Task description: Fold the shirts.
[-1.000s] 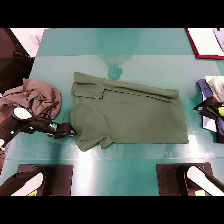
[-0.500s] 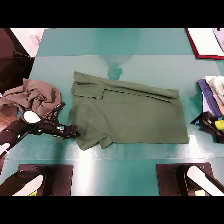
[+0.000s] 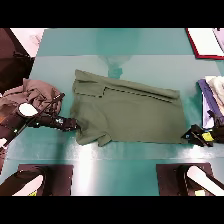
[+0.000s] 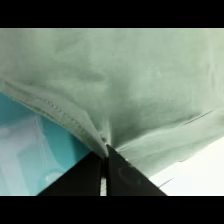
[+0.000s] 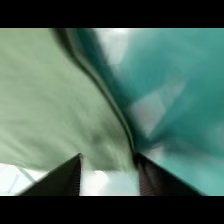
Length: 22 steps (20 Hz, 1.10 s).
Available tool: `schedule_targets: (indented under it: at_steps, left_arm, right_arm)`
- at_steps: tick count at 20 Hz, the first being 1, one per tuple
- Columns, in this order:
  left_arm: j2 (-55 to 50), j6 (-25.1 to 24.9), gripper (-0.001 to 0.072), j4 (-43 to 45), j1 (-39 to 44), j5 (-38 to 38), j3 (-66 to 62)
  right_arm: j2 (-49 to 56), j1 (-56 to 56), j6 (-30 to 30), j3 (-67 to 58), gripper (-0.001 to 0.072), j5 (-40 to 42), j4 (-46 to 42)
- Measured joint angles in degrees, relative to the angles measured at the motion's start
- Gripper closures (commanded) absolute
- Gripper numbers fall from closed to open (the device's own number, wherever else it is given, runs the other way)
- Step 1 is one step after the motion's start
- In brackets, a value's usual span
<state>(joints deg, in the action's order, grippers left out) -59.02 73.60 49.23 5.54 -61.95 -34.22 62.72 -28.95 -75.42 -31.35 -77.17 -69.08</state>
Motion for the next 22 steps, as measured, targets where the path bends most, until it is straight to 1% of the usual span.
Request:
schedule_targets:
  at_steps: [1, 2, 5, 7, 9, 13, 18, 20, 22]
  left_arm:
    - [0.0, 0.0, 0.0678, -0.02, 0.0, -0.11, -0.13]
    - [0.0, -0.02, 0.0678, -0.02, 0.0, -0.28, -0.2]
    - [0.07, -0.07, 0.0678, 0.04, 0.0, -1.51, -0.9]
    - [0.09, -0.04, 0.0678, 0.46, -0.09, -3.17, -3.87]
    - [0.11, 0.0, 0.0678, 1.27, -0.15, -4.68, -10.38]
    - [0.11, 1.09, 0.0678, 4.28, -0.17, -8.39, -33.79]
    - [0.15, 4.13, 0.0679, 8.11, -0.17, -12.2, -68.22]
    - [0.44, 5.75, 0.0679, 8.87, -0.2, -13.75, -78.75]
    - [1.99, 7.52, 0.0679, 9.2, -0.17, -14.58, -85.4]
  right_arm:
    - [0.09, 1.03, 0.09, 0.24, 0.0665, 1.4, 0.15]
    - [0.11, 1.92, 0.15, 0.39, 0.0696, 2.38, 0.22]
    - [-0.9, 4.22, 0.28, 0.5, 0.0699, 4.09, 1.33]
    - [-3.23, 5.38, 0.46, -1.16, 0.07, 6.27, 2.56]
    - [-6.93, 6.67, 0.46, -5.99, 0.0701, 6.01, 7.63]
    - [-13.2, 8.15, 0.11, -23.26, 0.0701, 7.54, 13.73]
    - [-16.79, 8.68, -0.92, -50.05, 0.0701, 8.37, 15.91]
    - [-17.27, 8.76, -1.4, -58.82, 0.0701, 7.45, 16.24]
    - [-17.51, 8.81, -2.14, -66.6, 0.0701, 6.12, 16.35]
